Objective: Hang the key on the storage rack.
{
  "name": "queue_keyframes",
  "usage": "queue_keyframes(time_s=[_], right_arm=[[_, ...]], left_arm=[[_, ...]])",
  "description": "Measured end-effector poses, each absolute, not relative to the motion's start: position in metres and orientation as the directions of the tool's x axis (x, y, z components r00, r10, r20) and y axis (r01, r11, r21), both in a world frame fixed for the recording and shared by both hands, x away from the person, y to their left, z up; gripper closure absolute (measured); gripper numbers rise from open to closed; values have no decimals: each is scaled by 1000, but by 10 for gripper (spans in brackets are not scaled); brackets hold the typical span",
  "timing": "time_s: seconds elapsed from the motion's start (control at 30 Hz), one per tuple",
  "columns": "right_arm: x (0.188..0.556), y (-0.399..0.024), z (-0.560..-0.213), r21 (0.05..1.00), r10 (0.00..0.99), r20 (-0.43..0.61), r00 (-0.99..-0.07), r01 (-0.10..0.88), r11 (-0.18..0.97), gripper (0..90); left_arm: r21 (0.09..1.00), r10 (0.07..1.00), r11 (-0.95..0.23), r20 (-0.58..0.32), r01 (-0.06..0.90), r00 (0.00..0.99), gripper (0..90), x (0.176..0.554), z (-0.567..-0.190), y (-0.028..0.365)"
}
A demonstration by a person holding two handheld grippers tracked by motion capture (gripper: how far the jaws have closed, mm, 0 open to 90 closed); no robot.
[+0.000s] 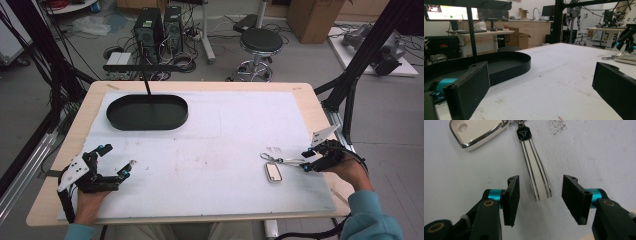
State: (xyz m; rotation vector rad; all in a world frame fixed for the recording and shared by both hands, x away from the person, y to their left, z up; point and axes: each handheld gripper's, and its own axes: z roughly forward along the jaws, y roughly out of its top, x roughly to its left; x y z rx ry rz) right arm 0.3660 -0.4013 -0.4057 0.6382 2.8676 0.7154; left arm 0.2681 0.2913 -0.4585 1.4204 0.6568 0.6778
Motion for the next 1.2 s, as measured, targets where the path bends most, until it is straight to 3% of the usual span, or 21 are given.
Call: queue_keyframes(time_s=[0.6, 0.83, 1.2], right_arm=[[369, -398, -412, 446, 397, -22, -918, 347, 825, 603], [369, -397, -416, 435, 367, -18, -930, 323, 841, 728], [366, -398, -415, 457, 381, -9, -924, 336, 824, 738]], left_arm=[[999, 757, 33, -5, -30, 653, 17, 268, -459, 291], [999, 758, 31, -3, -31, 653, 17, 268, -458, 291], [999, 759, 32, -4, -31, 651, 17, 268, -458, 291]])
